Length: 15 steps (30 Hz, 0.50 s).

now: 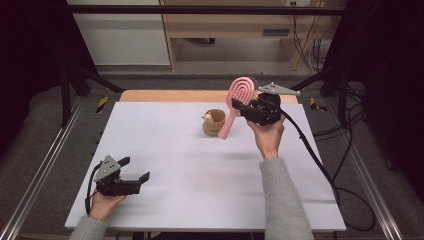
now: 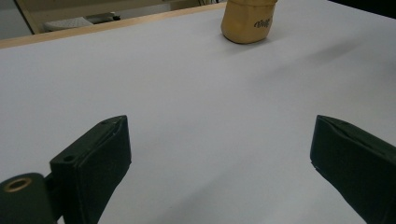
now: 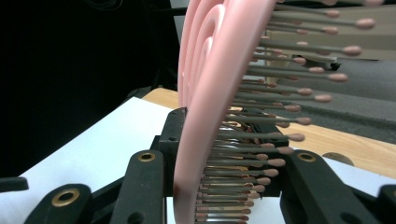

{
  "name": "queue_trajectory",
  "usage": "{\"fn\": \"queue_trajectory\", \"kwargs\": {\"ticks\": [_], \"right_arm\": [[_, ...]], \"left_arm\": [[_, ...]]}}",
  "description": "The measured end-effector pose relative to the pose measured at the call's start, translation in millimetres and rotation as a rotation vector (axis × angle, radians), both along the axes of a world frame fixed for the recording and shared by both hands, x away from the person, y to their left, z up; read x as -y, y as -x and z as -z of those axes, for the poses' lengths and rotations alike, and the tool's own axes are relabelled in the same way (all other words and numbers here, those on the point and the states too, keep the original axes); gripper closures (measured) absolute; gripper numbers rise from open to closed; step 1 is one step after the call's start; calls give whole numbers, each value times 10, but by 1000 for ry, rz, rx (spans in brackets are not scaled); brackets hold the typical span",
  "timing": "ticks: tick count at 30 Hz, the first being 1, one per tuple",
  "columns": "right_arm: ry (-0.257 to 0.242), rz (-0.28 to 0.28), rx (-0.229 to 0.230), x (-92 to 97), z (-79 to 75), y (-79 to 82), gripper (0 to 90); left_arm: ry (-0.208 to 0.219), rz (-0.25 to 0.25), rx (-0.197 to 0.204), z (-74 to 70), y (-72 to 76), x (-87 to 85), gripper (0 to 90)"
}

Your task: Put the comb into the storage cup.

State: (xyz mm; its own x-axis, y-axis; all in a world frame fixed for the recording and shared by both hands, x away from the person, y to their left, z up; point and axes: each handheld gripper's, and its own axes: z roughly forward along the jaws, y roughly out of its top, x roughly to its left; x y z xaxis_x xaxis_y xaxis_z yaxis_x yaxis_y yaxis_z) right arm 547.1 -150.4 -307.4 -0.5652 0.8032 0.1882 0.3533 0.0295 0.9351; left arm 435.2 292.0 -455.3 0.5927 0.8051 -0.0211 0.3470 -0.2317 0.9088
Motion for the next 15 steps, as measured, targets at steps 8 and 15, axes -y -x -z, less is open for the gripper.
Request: {"fn": "queue_trajectory", "kwargs": {"ticks": [8, 15], "right_arm": [[-2, 29, 1, 2, -21, -91, 634], [6, 58, 6, -9, -48, -179, 634]], "left_arm": [[2, 0, -1, 0, -4, -8, 51], [3, 4, -4, 8, -8, -3, 51]]}}
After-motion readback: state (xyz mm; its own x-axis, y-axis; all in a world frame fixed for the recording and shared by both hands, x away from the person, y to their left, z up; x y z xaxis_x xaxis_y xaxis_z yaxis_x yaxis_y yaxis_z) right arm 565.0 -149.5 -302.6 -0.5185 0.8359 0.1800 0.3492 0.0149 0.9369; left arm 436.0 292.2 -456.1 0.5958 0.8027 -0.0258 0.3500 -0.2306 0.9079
